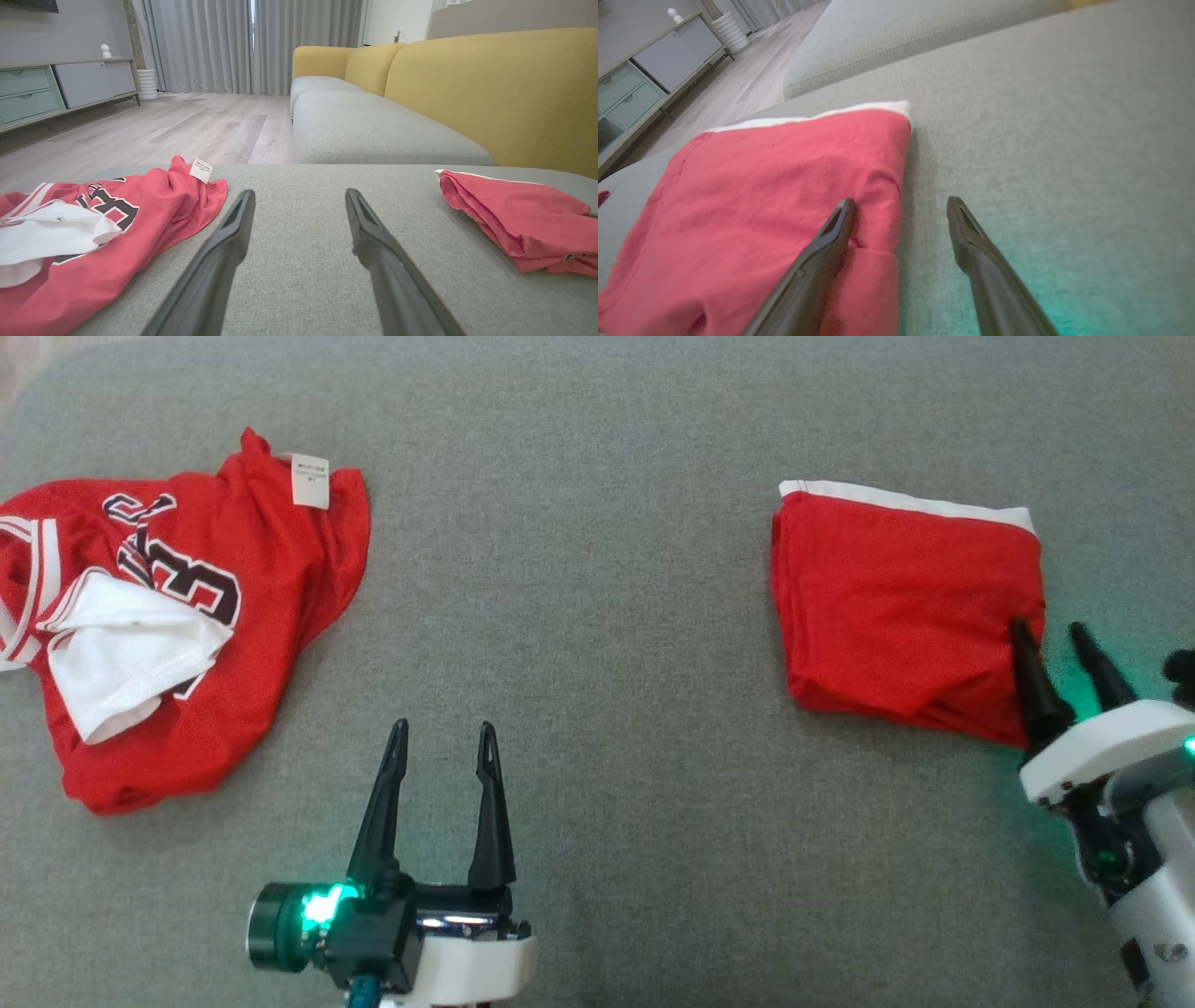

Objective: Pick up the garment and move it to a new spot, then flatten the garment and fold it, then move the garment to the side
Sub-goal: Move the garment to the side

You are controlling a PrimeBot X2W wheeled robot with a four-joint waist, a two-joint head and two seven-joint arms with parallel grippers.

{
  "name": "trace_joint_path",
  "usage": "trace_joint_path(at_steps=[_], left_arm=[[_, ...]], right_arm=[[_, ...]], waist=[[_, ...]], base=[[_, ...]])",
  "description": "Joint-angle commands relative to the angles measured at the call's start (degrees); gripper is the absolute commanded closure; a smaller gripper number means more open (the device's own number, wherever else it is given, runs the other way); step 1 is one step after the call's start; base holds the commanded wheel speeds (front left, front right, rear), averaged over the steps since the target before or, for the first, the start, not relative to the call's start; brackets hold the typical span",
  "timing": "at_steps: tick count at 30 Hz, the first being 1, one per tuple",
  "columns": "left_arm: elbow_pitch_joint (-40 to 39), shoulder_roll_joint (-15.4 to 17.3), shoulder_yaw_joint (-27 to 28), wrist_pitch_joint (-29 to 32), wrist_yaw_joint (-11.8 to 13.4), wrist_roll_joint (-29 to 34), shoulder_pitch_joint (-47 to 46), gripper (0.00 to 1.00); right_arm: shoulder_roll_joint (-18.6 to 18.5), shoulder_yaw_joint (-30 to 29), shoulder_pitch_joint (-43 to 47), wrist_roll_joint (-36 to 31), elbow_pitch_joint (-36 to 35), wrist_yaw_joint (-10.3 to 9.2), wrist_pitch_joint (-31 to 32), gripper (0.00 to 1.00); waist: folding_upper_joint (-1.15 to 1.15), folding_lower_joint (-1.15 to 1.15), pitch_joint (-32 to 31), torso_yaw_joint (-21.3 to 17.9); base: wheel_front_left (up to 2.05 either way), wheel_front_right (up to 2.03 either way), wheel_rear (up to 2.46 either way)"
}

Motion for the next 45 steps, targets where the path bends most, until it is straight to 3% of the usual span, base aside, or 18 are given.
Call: trace_joint_path(at_steps=[1, 2, 3, 4, 8, 20, 26, 32, 33, 38, 41, 42, 44, 45], left_arm=[[-2.12, -0.10, 1.00, -0.29, 0.66, 0.65, -1.76, 0.00], [-2.12, -0.10, 1.00, -0.29, 0.66, 0.65, -1.76, 0.00], [-2.15, -0.10, 0.91, -0.29, 0.81, 0.73, -1.89, 0.00], [-2.19, -0.10, 0.89, -0.29, 1.00, 0.80, -1.95, 0.00], [-2.72, -0.10, 1.00, -0.29, 1.33, 1.21, -2.16, 0.00], [-3.87, -0.10, 1.62, -0.29, 0.46, 3.83, -4.83, 0.00], [-3.83, -0.10, 1.54, -0.29, -0.41, 5.76, -7.43, 0.00], [-3.48, -0.10, 1.52, -0.29, -0.81, 6.60, -9.52, 0.00], [-3.40, -0.10, 1.44, -0.29, -0.88, 6.45, -9.73, 0.00], [-2.40, -0.11, 1.14, -0.29, -0.79, 4.76, -9.71, 0.00], [-1.60, -0.11, 1.61, -0.29, -0.26, 3.62, -8.53, 0.00], [-1.60, -0.11, 1.61, -0.29, -0.26, 3.62, -8.53, 0.00], [-0.68, -0.11, 2.85, -0.29, 0.28, 1.95, -6.96, 0.00], [-0.68, -0.11, 2.85, -0.29, 0.28, 1.95, -6.96, 0.00]], right_arm=[[-1.45, 3.09, -0.60, 3.71, -0.77, 0.39, 1.55, 0.43], [-1.45, 3.09, -0.60, 3.71, -0.77, 0.39, 1.55, 0.43], [-1.72, 4.08, -0.77, 5.12, -0.72, 0.39, 2.04, 0.90], [-2.06, 5.04, -0.92, 6.34, -0.79, 0.39, 2.34, 1.00], [-5.18, 7.83, -1.77, 7.90, -0.70, 0.39, 1.35, 1.00], [-22.17, 10.67, -6.48, 2.30, 1.29, 0.39, 0.84, 1.00], [-26.26, 9.78, -11.85, -2.68, 6.08, 0.39, 0.22, 1.00], [-26.97, 6.11, -18.36, -11.46, 13.90, 0.39, -3.06, 1.00], [-26.59, 5.17, -19.11, -12.88, 15.13, 0.39, -4.12, 0.03], [-21.05, -1.16, -20.09, -22.08, 18.86, 0.39, -8.67, 0.00], [-16.45, -3.53, -17.43, -23.68, 16.30, 0.39, -9.00, 0.00], [-16.45, -3.53, -17.43, -23.68, 16.30, 0.39, -9.00, 0.00], [-11.08, -4.67, -12.98, -23.46, 10.47, 0.39, -9.04, 0.00], [-11.08, -4.67, -12.98, -23.46, 10.47, 0.39, -9.04, 0.00]], waist=[[0.00, -0.01, 0.48, -0.03], [0.00, -0.01, 0.48, -0.03], [0.00, -0.01, 0.54, -0.12], [0.00, -0.01, 0.60, -0.30], [0.00, -0.01, 1.13, -1.65], [0.00, -0.01, 7.53, -8.85], [0.00, -0.01, 11.63, -10.80], [0.00, -0.01, 13.21, -11.18], [0.00, -0.01, 12.93, -11.05], [0.00, -0.01, 9.13, -9.83], [0.00, -0.01, 6.09, -9.11], [0.00, -0.01, 6.09, -9.11], [0.00, -0.01, 2.64, -8.47], [0.00, -0.01, 2.64, -8.47]], base=[[0.00, 0.00, 0.00], [0.00, 0.00, 0.00], [0.00, 0.00, 0.00], [0.00, 0.00, 0.00], [0.00, 0.00, 0.00], [0.00, 0.00, 0.00], [0.00, 0.00, 0.00], [0.00, 0.00, 0.00], [0.00, 0.00, 0.00], [0.00, 0.00, 0.00], [0.00, 0.00, 0.00], [0.00, 0.00, 0.00], [0.00, 0.00, 0.00], [0.00, 0.00, 0.00]])
